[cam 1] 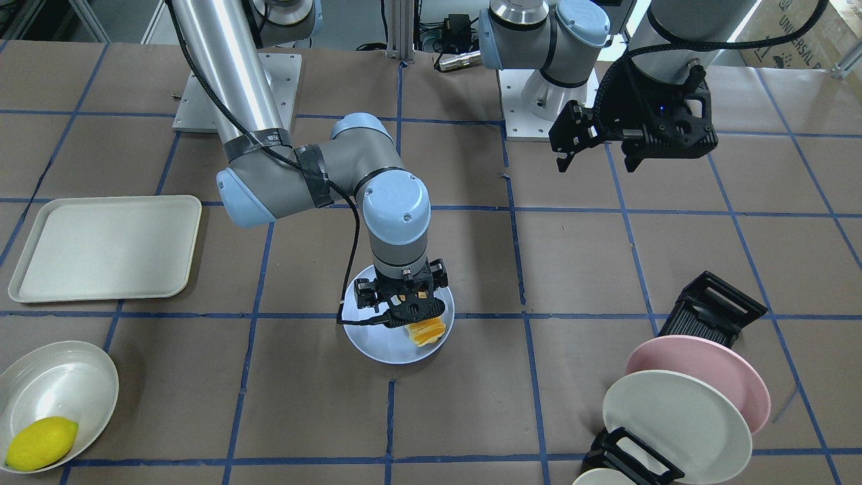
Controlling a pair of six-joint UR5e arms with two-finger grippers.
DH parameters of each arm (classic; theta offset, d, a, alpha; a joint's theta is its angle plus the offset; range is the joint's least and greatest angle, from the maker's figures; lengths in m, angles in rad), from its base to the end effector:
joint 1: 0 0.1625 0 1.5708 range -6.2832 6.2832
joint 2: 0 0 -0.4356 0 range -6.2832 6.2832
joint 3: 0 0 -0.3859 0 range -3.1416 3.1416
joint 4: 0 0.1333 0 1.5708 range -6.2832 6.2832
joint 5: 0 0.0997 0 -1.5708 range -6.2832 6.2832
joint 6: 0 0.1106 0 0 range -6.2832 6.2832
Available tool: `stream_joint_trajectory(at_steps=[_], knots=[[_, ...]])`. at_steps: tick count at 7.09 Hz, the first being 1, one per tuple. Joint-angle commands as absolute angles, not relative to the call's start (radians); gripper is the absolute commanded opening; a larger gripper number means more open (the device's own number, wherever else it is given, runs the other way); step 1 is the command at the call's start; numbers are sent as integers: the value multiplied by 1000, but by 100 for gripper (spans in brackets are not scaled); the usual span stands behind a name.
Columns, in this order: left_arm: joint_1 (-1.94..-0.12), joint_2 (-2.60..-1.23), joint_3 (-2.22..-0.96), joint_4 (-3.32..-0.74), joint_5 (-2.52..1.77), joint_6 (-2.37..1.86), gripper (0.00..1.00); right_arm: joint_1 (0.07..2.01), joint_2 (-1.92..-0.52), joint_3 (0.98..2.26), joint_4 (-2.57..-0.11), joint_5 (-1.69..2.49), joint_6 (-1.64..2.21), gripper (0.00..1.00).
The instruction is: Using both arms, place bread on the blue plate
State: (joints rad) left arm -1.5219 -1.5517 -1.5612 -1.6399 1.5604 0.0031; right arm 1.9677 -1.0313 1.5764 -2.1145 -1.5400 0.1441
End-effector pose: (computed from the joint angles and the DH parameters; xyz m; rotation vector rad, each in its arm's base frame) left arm -0.1112 -0.4786 0.4946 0.0720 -3.1287 -0.0628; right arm 0.3786 -0.5497 0.2255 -0.3923 3.0874 0.0149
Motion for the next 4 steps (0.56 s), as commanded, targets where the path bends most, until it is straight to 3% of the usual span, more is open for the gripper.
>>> stream_joint_trajectory(at_steps=[1, 4], knots=[[-1523, -1555, -1560, -1640, 1611, -3, 100, 1918, -1127, 1574, -2054, -1554, 120, 100], [-1523, -1557, -1560, -1640, 1606, -5, 100, 1680, -1277, 1559, -1944, -1536, -2, 100]])
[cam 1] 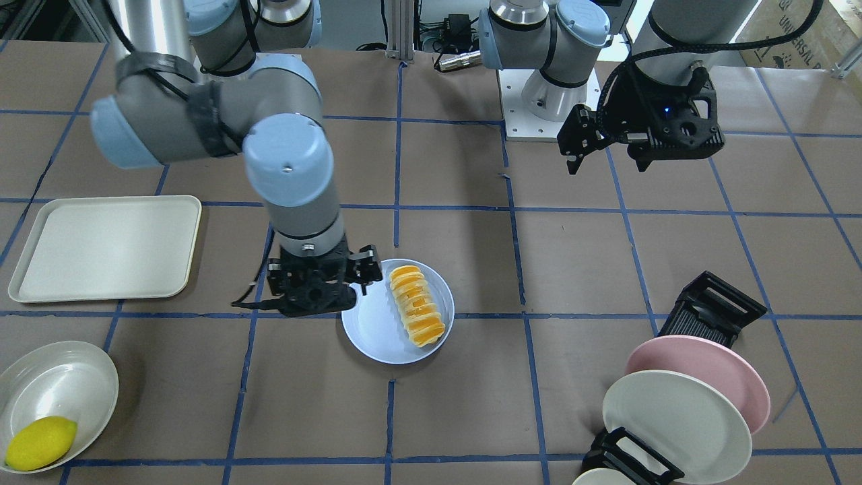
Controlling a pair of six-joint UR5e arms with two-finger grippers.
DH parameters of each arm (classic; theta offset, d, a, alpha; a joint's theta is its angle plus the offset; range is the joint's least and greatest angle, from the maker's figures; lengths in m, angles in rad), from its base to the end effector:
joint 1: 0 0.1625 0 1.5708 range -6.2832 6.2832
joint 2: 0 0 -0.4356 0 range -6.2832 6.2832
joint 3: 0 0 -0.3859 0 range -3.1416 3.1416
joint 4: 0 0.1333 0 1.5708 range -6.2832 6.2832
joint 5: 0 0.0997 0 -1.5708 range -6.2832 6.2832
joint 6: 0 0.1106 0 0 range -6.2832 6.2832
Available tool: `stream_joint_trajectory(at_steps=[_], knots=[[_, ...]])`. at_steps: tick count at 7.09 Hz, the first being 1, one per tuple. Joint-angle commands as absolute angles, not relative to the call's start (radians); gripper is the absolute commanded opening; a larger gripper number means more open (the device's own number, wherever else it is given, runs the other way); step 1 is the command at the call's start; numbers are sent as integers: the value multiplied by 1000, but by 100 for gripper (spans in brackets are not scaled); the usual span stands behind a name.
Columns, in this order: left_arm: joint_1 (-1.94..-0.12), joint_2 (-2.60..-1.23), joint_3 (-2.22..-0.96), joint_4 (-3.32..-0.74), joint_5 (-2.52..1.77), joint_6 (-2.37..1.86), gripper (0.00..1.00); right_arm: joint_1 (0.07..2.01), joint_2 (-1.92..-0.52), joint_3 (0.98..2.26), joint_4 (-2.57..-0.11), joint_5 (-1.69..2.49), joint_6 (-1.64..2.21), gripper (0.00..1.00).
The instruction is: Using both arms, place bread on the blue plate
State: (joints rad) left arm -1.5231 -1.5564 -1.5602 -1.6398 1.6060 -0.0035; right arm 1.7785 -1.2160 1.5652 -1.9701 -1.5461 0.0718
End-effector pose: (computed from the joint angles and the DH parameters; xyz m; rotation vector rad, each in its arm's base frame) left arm -0.1066 -0.4799 0.4929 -0.0783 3.1056 0.0696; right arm 0.2608 -0.5777 0.3335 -0.2121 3.1021 -0.0718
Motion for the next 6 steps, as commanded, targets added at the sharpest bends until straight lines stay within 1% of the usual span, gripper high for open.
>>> stream_joint_trajectory(at_steps=[1, 3, 5, 6], knots=[[-1523, -1555, -1562, -1640, 1606, -5, 100, 1605, -1325, 1577, -1928, -1539, -82, 100], [-1523, -1555, -1560, -1640, 1606, -3, 100, 1557, -1467, 1635, -1888, -1543, -95, 100], [-1523, -1552, -1563, -1640, 1605, -5, 100, 1557, -1625, 1817, -1902, -1546, -97, 99], [-1522, -1551, -1566, -1640, 1598, -5, 100, 1555, -1691, 1827, -1805, -1540, -89, 98]])
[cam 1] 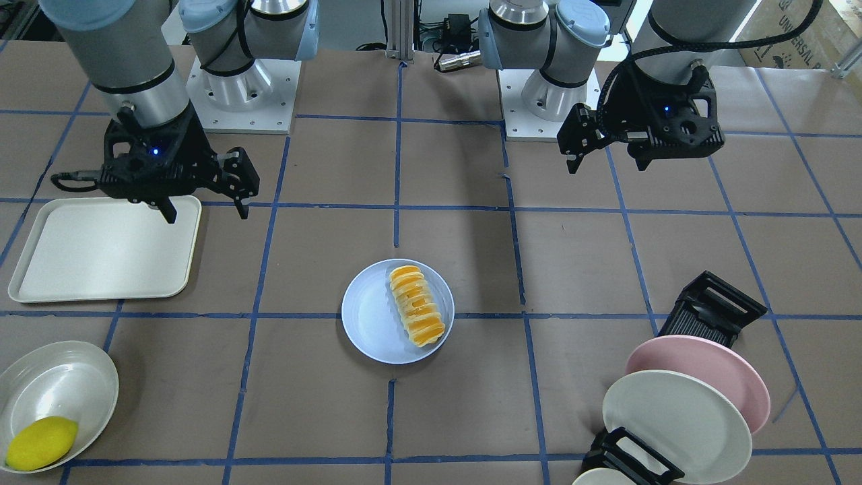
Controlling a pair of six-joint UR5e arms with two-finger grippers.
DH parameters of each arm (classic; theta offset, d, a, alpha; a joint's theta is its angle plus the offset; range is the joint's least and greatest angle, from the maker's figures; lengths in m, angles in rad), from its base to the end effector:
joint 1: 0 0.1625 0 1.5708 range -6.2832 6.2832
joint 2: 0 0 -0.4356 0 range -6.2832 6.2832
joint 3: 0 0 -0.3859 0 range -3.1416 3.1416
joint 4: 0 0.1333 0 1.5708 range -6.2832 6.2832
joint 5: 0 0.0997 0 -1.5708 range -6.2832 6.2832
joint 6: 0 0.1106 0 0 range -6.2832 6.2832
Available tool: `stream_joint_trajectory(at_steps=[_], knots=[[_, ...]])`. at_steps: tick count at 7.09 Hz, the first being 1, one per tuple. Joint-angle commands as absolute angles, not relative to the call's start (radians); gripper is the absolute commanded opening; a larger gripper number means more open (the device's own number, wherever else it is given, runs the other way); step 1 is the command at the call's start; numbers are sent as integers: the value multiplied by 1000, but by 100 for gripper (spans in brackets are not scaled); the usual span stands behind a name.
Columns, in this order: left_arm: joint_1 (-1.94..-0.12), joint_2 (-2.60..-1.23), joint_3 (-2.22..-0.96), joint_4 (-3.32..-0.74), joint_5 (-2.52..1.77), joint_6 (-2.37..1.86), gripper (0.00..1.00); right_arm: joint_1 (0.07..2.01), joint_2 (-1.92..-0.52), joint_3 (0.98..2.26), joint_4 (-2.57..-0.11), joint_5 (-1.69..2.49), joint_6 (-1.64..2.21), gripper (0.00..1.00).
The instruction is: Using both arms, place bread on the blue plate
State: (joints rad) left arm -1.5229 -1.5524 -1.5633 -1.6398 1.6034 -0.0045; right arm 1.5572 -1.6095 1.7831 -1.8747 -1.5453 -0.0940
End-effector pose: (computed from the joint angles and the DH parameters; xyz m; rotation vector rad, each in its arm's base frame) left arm -0.1069 -0.4783 0.4933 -0.0804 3.1082 0.0681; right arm 0.1296 -0.4783 0.4344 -0.1278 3.1138 -0.2052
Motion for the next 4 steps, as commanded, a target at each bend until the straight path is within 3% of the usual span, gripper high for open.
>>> stream_joint_trajectory(at_steps=[1, 4], knots=[[-1523, -1549, -1568, -1640, 1595, -5, 100, 1563, -1704, 1803, -1714, -1537, -86, 98], [-1523, -1549, -1571, -1640, 1595, -5, 100, 1566, -1683, 1677, -1566, -1537, -83, 98]])
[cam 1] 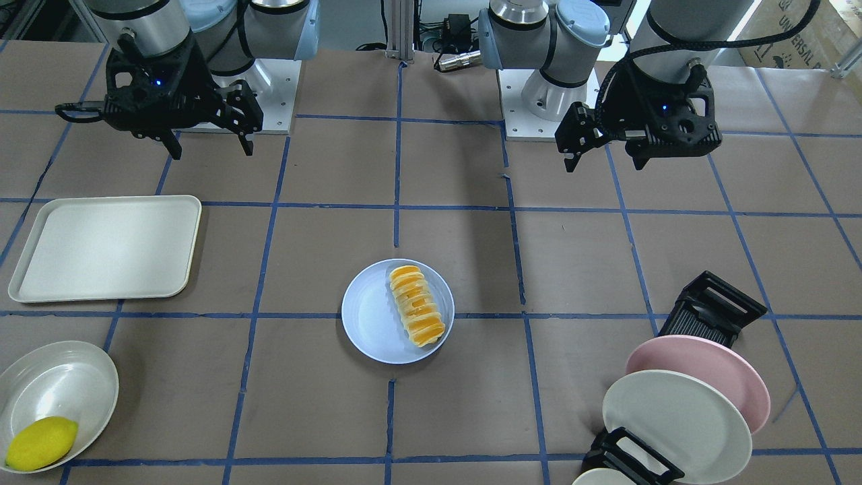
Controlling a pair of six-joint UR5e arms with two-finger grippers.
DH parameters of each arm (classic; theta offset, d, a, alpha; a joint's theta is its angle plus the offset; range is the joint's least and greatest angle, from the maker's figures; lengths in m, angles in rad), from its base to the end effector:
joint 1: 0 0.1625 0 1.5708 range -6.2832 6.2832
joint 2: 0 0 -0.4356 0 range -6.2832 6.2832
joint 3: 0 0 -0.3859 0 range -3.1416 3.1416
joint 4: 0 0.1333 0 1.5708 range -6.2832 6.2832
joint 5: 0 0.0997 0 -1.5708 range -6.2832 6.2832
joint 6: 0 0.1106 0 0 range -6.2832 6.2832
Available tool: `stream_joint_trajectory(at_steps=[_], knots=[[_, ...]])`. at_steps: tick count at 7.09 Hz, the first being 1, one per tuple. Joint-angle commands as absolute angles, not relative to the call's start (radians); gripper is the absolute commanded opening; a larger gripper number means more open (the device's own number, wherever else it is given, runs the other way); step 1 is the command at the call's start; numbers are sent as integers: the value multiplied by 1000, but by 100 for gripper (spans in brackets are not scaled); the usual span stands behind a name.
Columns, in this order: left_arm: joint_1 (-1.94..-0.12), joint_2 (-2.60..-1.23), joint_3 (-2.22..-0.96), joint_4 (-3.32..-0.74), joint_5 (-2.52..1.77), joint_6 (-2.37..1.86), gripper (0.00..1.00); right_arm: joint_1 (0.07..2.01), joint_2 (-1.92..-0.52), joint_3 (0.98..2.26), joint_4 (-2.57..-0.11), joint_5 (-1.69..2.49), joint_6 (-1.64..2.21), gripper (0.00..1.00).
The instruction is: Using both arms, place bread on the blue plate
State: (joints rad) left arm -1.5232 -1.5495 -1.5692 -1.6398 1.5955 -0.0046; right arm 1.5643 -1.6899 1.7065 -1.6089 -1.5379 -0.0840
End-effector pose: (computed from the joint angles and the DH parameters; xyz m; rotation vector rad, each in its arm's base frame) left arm -0.1080 -0.4767 0.4918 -0.0805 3.1160 0.0727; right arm 0.1341 -0.4370 0.4802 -0.1210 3.1071 -0.0357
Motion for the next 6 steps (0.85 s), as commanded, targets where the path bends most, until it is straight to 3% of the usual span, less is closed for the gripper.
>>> stream_joint_trajectory(at_steps=[1, 6], knots=[[-1523, -1549, -1572, -1640, 1595, -6, 100, 1571, -1678, 1669, -1563, -1537, -83, 98], [-1523, -1548, -1574, -1640, 1592, -8, 100, 1572, -1677, 1663, -1565, -1540, -84, 98]])
